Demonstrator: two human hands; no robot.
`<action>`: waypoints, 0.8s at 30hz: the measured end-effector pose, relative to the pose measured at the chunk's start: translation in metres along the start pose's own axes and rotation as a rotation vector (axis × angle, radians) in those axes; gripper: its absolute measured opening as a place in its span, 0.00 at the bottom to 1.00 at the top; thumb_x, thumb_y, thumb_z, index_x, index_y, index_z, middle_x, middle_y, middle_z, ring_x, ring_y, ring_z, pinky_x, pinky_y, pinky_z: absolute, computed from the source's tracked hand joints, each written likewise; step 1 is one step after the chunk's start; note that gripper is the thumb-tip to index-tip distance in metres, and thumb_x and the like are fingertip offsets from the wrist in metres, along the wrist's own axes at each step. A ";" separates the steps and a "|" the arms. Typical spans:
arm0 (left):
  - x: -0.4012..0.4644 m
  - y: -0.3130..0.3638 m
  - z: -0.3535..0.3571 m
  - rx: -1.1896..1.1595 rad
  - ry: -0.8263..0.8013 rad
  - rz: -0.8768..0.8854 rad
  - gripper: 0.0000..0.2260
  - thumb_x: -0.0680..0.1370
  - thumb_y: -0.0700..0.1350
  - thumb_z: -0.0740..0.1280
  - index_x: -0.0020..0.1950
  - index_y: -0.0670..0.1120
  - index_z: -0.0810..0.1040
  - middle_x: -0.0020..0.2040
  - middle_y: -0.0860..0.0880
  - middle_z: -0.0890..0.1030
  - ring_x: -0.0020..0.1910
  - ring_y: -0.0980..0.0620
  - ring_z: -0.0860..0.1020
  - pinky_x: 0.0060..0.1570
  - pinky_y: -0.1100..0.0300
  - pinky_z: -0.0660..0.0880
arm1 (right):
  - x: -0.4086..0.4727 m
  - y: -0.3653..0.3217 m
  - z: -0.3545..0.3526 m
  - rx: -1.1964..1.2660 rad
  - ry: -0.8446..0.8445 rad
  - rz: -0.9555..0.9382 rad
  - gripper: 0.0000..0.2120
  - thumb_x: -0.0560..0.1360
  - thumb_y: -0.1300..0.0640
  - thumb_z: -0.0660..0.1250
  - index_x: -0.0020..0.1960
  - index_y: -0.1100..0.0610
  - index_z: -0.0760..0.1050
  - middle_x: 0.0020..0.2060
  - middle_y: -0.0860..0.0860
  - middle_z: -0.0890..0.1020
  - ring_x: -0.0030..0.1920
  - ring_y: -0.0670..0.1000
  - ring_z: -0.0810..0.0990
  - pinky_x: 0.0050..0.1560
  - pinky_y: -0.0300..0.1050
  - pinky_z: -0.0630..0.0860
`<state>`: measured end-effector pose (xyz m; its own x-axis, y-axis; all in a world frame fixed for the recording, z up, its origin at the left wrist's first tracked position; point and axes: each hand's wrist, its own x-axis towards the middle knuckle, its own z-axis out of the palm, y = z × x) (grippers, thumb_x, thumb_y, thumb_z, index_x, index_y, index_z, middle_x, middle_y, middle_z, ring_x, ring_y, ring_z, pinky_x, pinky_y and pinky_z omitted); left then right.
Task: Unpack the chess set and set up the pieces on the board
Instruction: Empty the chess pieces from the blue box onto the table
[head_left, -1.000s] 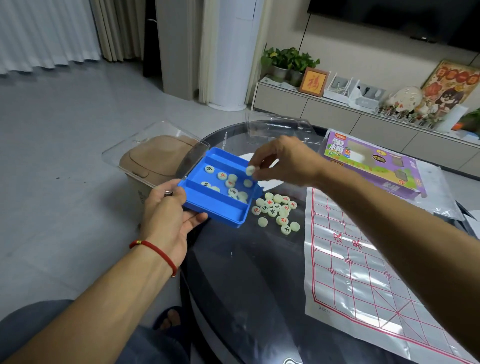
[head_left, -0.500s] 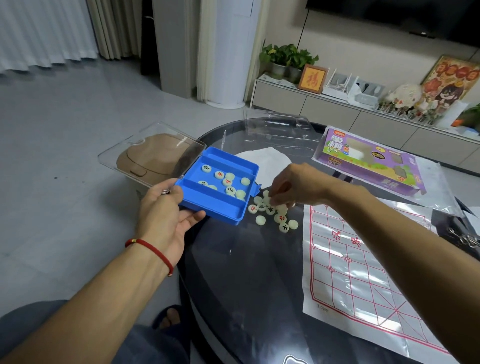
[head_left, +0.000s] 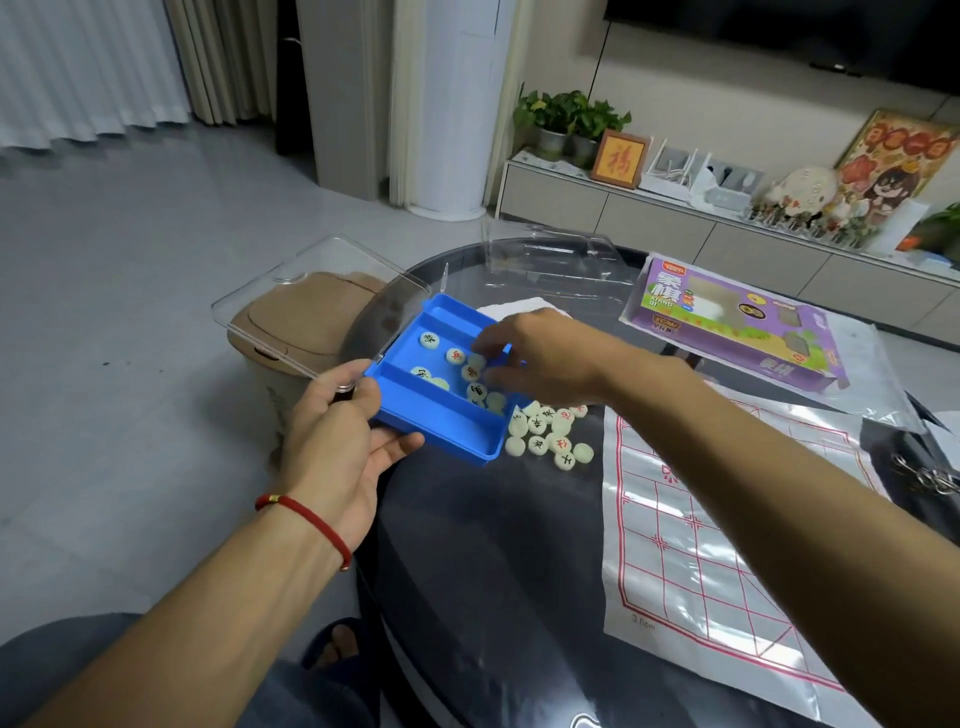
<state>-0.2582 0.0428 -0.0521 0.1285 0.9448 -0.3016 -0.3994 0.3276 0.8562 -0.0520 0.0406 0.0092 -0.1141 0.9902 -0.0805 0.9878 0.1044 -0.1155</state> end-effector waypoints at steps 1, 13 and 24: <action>0.001 0.000 -0.001 0.008 0.003 0.008 0.10 0.84 0.40 0.62 0.64 0.46 0.75 0.54 0.45 0.84 0.44 0.46 0.85 0.34 0.55 0.79 | 0.003 -0.005 0.003 -0.051 -0.030 0.019 0.13 0.81 0.50 0.63 0.61 0.54 0.78 0.55 0.52 0.81 0.54 0.56 0.79 0.54 0.54 0.78; 0.001 0.001 -0.004 -0.020 -0.022 0.007 0.09 0.83 0.40 0.62 0.63 0.47 0.76 0.49 0.46 0.84 0.42 0.46 0.85 0.33 0.56 0.79 | 0.009 -0.023 -0.001 -0.039 0.069 -0.074 0.17 0.81 0.57 0.62 0.68 0.50 0.77 0.61 0.48 0.81 0.59 0.52 0.78 0.52 0.41 0.71; 0.000 0.003 -0.004 -0.019 -0.096 -0.015 0.10 0.84 0.39 0.61 0.65 0.46 0.75 0.49 0.44 0.84 0.38 0.48 0.84 0.31 0.56 0.78 | 0.012 -0.035 0.007 -0.038 -0.100 -0.222 0.28 0.76 0.68 0.62 0.74 0.52 0.69 0.68 0.52 0.73 0.68 0.54 0.71 0.68 0.48 0.69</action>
<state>-0.2626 0.0434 -0.0510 0.2207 0.9366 -0.2720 -0.4138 0.3425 0.8435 -0.0889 0.0479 0.0053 -0.3370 0.9287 -0.1548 0.9403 0.3238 -0.1044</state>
